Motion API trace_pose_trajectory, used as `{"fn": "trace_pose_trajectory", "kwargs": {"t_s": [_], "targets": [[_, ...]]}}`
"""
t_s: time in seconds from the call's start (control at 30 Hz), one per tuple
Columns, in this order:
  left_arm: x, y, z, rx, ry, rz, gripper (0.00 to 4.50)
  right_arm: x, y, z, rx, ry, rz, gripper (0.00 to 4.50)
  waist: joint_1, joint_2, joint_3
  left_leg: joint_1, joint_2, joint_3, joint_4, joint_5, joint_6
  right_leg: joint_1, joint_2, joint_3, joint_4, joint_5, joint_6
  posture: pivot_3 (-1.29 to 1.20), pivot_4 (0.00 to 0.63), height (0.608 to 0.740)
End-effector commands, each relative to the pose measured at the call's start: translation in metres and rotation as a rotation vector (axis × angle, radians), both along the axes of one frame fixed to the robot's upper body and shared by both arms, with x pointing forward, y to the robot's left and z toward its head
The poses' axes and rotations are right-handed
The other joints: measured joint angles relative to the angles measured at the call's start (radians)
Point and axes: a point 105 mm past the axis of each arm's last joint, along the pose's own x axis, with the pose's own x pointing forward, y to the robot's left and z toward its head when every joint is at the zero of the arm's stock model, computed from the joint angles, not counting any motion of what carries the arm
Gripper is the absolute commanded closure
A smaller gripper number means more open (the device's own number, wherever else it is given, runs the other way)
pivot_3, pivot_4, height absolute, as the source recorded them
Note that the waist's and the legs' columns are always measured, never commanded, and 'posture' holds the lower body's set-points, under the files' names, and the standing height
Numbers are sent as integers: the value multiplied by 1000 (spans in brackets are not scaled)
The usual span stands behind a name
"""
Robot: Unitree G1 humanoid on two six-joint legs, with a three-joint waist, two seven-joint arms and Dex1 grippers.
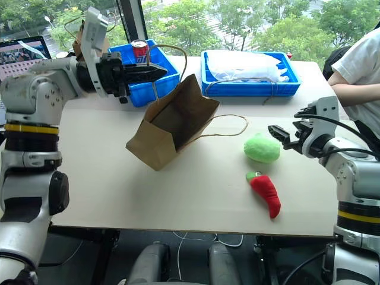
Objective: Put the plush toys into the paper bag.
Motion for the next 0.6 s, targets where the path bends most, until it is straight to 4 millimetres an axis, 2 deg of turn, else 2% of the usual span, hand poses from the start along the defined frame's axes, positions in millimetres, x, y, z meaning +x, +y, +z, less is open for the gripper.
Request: {"fn": "trace_pose_trajectory", "kwargs": {"t_s": [0.03, 0.2, 0.4, 0.5, 0.6], "targets": [[8, 5, 21, 66, -129, -17, 4500, -3, 2, 8, -39, -45, -2, 35, -1, 0, 0, 0, 0, 0, 0, 0, 0, 0, 0, 0, 0, 0, 0, 0, 150, 694], [-2, -19, 32, 161, -249, -194, 4500, -4, 5, 3, -38, -42, -4, 35, 2, 0, 0, -3, 0, 0, -1, 0, 0, -1, 0, -1, -2, 0, 0, 0, 150, 694], [-13, -42, 17, 193, -254, -366, 4500, -8, 7, -2, -48, -39, -9, 35, 2, 0, 0, -5, 0, -1, -1, 0, 0, -2, 0, -1, -2, 0, 0, 0, 150, 694], [-15, -44, -3, 190, -193, -403, 4500, -9, 7, -7, -68, -29, -1, 35, -5, 0, 0, -5, 0, -1, -1, 0, 0, -2, 0, 0, -1, 0, 1, 0, 150, 694], [-20, -42, -11, 179, -152, -427, 4500, -6, 6, -24, -103, 24, 7, 35, -10, 0, 0, -4, 0, -1, 0, 0, 0, -3, 0, 0, 0, 0, 1, 0, 150, 694]]}}
